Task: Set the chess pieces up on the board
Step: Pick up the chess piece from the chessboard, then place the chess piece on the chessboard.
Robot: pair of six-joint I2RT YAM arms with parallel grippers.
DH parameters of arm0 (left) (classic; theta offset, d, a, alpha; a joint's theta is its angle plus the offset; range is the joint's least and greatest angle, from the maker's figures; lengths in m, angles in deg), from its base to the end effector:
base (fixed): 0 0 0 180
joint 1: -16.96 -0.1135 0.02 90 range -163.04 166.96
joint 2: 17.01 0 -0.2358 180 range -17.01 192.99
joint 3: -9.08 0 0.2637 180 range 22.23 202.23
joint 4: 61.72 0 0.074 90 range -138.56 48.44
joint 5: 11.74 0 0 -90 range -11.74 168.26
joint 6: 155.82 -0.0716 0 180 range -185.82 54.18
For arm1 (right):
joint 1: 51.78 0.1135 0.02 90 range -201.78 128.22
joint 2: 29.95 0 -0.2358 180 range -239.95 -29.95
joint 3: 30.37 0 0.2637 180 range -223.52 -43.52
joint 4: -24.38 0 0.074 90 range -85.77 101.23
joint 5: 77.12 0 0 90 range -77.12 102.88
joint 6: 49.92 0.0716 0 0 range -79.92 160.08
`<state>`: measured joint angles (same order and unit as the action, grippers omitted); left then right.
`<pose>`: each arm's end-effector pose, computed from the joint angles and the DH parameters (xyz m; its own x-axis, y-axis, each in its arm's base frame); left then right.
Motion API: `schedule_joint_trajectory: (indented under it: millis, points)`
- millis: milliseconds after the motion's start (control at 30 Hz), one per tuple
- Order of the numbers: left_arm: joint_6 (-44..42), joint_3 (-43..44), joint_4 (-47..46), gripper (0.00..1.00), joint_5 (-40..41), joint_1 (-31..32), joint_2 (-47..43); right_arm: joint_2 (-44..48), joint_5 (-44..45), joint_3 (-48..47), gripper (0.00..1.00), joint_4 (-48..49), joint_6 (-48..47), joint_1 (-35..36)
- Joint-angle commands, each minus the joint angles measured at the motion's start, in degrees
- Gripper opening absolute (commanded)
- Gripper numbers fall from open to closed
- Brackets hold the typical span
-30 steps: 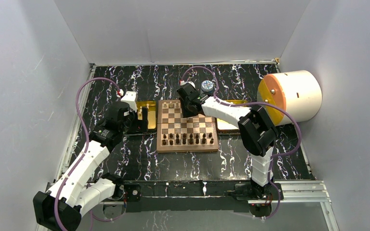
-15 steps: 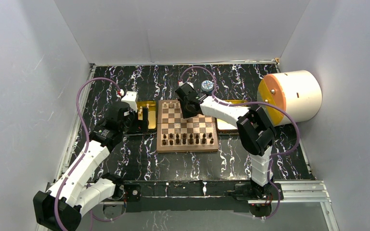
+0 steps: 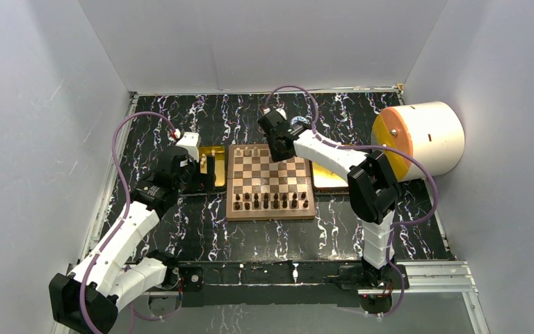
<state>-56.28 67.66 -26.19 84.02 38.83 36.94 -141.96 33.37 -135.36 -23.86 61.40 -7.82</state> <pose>0.2520 -0.0934 0.2508 -0.5182 0.0303 -0.8547 0.2077 0.9739 -0.0914 0.3417 0.2947 0.1840 -0.7352 -0.2359 -0.6354 -0.2569 0.9645 -0.0608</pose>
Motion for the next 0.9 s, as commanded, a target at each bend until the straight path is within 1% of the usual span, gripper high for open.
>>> schedule_joint_trajectory:
  millis: [0,200,400,867]
  points:
    - [-0.49,-0.08,-1.00,0.93,-0.43,0.04,-0.01,4.14,-0.03,-1.99,0.18,-2.10,-1.43,-6.12]
    - [-0.49,-0.25,-0.96,0.93,-0.71,0.10,-0.45,4.39,-2.31,-1.86,0.18,-1.12,-1.90,-11.52]
    - [-0.53,-0.17,-0.94,0.93,-0.69,0.10,-0.26,3.04,-3.43,-2.08,0.19,0.12,-1.52,-13.80]
    - [-0.66,-0.25,-0.95,0.93,-0.41,0.10,-0.89,0.65,-4.70,-1.53,0.20,2.92,-1.03,-14.60]
